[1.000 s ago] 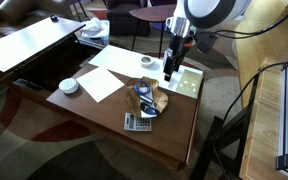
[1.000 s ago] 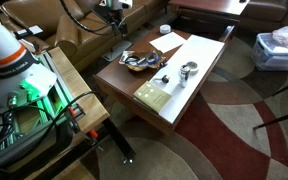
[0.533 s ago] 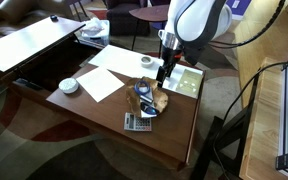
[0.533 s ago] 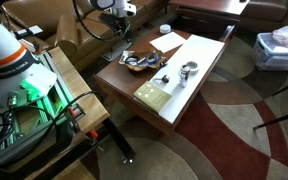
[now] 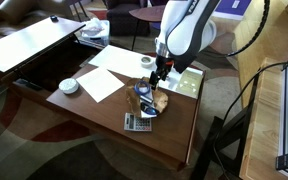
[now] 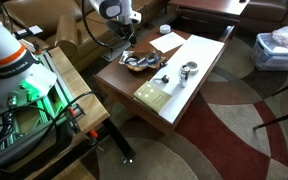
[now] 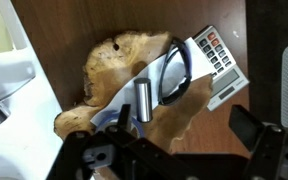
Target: Remove the silver object from the wooden plate and put it on the table
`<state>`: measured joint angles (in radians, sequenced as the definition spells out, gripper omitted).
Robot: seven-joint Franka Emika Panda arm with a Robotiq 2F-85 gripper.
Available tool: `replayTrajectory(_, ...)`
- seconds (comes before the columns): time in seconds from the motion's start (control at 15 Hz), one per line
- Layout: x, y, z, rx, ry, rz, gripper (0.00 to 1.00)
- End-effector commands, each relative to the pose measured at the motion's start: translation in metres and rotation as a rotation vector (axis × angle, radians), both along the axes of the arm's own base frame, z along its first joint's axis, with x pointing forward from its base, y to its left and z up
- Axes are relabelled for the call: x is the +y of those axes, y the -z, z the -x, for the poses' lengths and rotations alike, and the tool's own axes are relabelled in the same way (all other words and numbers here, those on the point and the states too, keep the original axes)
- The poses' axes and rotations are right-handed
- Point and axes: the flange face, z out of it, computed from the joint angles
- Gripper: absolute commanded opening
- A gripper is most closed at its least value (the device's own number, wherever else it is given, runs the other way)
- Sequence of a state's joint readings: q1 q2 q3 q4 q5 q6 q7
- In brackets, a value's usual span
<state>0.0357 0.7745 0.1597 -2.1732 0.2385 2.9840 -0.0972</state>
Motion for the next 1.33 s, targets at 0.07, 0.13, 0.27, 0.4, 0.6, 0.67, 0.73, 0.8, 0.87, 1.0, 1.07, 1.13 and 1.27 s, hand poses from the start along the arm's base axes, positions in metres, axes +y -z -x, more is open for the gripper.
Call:
replayTrajectory(0.07,-0.007,0.087,-0.034,0.037,0.048,0.086,1.0)
replayTrajectory(0.13,-0.005,0.101,-0.039,0.049,0.044,0.092,1.0)
replayTrajectory(0.27,0.003,0.127,-0.048,0.081,0.03,0.113,1.0)
replayTrajectory(0.4,0.011,0.147,-0.056,0.114,0.022,0.119,0.96)
replayTrajectory(0.6,0.02,0.17,-0.069,0.141,0.019,0.13,0.85)
replayTrajectory(0.67,0.021,0.175,-0.074,0.137,0.024,0.133,0.8)
replayTrajectory(0.73,0.021,0.178,-0.08,0.133,0.035,0.133,0.83)
replayTrajectory(0.8,0.021,0.179,-0.086,0.124,0.047,0.131,0.83)
replayTrajectory(0.87,0.02,0.18,-0.091,0.119,0.055,0.127,0.84)
replayTrajectory(1.0,0.018,0.179,-0.099,0.12,0.076,0.114,0.87)
replayTrajectory(1.07,0.017,0.178,-0.1,0.143,0.078,0.109,0.89)
replayTrajectory(1.13,0.016,0.176,-0.099,0.169,0.077,0.097,0.93)
replayTrajectory(1.27,0.014,0.17,-0.096,0.228,0.075,0.092,0.97)
